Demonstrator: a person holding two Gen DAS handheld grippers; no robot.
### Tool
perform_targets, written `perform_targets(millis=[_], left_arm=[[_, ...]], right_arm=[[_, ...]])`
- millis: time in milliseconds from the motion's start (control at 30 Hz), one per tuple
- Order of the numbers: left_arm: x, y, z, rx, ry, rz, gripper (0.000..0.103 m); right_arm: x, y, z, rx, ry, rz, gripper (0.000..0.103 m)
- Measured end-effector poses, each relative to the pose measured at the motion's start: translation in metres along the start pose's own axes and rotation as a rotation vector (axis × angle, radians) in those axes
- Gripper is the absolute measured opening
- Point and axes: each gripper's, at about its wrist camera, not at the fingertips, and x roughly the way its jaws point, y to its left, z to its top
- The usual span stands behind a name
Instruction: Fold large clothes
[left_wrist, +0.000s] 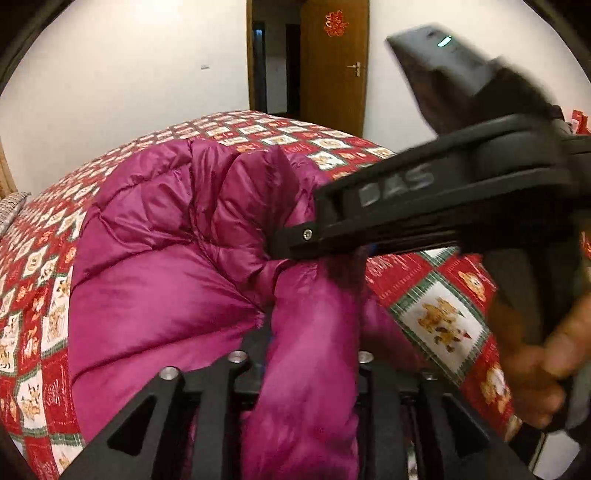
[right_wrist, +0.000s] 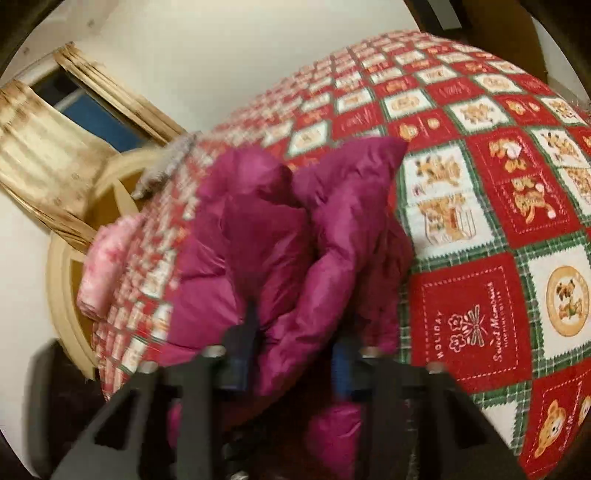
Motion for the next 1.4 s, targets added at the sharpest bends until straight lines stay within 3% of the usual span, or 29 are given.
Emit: perform_targets(millis=[133,267,400,467,600,733,833,967,1067,1200,1400], left_arm=[[-0.028,-0.016,-0.013,0.083,-0.038,-0.012,0.05],[-0.061,-0.02,-0.033,0.133,-0.059,-0.035,0.053],[-0.096,0.017,-0.031,0.052,-0.087,-0.081,0.053],[-0.106,0.038,-0.017,-0.023,-0.115,-0.058,0.053],[-0.076,0.097,0.029,-0.197,-0.097,0.157,0.053],[-0.019,0.119,0.044,-0.307,-0.007,0.271,0.053],[0.007,0.114,0.029,-0.389,0.043,0.28,0.053],[0.014,0.095,0.024,-0.38,0.008,0.359,0.053],[0.016,0.09,0.025,-0.36,0.009,0.379,0.053],[0.017,0.1,0.026,-0.367,0.017,0.331,0.053],[0.013,0.119,0.046,-0.386,0.022,0.33,0.053]], right_arm=[[0.005,-0.015,-0.004,0.016,0.022,-0.042,0.021],[0.006,-0.018,-0.005,-0.01,0.026,-0.071,0.02],[0.006,-0.02,-0.01,-0.036,0.015,-0.085,0.018],[0.006,-0.021,-0.012,-0.051,0.011,-0.093,0.019],[-0.01,-0.016,-0.014,-0.068,0.011,-0.118,0.03],[-0.045,0.002,-0.004,-0.123,-0.038,-0.199,0.034],[-0.068,0.026,0.014,-0.16,-0.093,-0.253,0.034],[-0.076,0.051,0.051,-0.123,-0.136,-0.162,0.034],[-0.052,0.046,0.072,-0.017,-0.132,-0.119,0.034],[0.003,0.02,0.064,0.037,-0.125,-0.309,0.034],[0.034,-0.009,0.04,-0.054,-0.151,-0.386,0.032]])
